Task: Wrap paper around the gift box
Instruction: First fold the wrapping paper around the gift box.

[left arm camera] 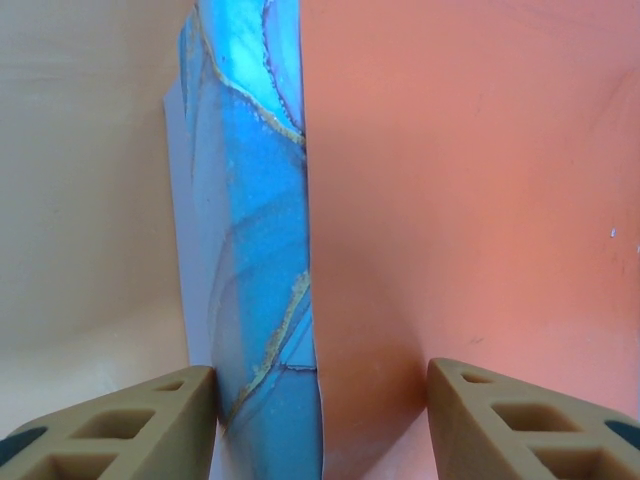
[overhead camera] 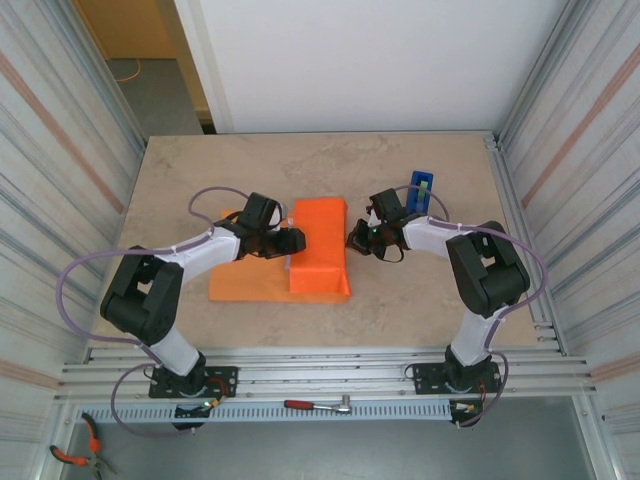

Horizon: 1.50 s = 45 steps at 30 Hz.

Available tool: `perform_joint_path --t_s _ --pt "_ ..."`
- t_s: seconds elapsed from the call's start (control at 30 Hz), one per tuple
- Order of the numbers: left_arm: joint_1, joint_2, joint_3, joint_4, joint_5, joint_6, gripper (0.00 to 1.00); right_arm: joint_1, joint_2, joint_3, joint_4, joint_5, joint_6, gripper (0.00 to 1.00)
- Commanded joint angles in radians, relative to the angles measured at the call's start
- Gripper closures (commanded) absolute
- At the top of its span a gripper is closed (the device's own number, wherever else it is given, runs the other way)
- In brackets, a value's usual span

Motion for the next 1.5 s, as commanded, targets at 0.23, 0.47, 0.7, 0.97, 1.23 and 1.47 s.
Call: perform_joint_path --t_s 0.23,0.47,0.7,0.97,1.23,1.47 --pt "-0.030 -0.001 -0.037 -0.023 -0.008 0.001 0.48 -0.075 -0.059 -0.011 -0.009 -0.029 -0.008 0.94" --pt "-0.028 0.006 -0.045 -0.020 -0.015 0.005 0.49 -0.097 -0.093 0.079 -0.094 -0.065 -0.092 0.95" --pt "-0.029 0.010 -0.049 -0.021 -0.023 0.007 0.49 -0.032 -0.016 0.259 -0.232 -0.083 -0.209 0.97" --pt "-0.029 0.009 -0.053 -0.024 -0.033 0.007 0.50 0.005 0.071 0.358 -0.274 -0.089 -0.237 0.99" --pt "-0.030 0.007 -0.053 -0.022 -0.032 0.005 0.50 0.023 0.114 0.370 -0.290 -0.088 -0.252 1.00" --pt "-0.036 0.003 -0.047 -0.022 -0.029 0.003 0.49 0.014 0.145 0.335 -0.304 -0.047 -0.276 1.00"
